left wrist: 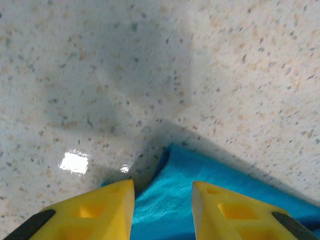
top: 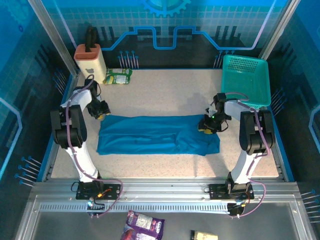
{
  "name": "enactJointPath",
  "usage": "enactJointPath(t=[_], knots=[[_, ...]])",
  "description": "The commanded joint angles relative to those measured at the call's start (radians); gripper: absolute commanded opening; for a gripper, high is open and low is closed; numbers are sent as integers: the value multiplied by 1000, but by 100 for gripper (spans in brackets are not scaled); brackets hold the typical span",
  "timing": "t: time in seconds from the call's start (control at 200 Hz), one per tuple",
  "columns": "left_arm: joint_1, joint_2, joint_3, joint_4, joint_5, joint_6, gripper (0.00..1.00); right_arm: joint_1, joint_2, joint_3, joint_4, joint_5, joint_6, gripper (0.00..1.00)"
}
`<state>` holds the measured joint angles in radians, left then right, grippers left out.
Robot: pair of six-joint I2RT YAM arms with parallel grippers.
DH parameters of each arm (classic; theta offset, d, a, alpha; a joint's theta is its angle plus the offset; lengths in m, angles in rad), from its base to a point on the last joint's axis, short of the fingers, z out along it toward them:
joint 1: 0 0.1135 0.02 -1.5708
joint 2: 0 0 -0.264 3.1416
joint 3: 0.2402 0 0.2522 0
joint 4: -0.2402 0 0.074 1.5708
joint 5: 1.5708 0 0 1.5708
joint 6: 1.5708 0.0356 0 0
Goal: Fold the inside-out t-shirt
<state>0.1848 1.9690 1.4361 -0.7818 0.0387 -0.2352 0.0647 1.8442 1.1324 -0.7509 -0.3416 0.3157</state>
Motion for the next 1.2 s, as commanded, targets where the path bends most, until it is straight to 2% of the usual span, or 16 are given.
enactJointPath(t=[0.0,0.335,0.415,0.49,0.63,0.861,1.196], knots=[[-4,43,52,-56,41,40,36,7,15,1,-25,-4,-16,38],[-8,101,89,-105,41,46,34,8,16,-4,-26,9,-15,38],[-8,102,83,-102,51,44,26,8,14,-10,-24,12,-13,38],[-9,94,74,-92,61,40,23,6,9,-16,-22,19,-12,38],[-8,63,62,-71,39,23,0,0,18,-28,-15,24,-4,38],[28,21,65,-64,-34,0,0,-34,18,-63,16,28,31,38],[59,113,119,-100,-121,1,0,-66,9,-90,33,28,35,36]])
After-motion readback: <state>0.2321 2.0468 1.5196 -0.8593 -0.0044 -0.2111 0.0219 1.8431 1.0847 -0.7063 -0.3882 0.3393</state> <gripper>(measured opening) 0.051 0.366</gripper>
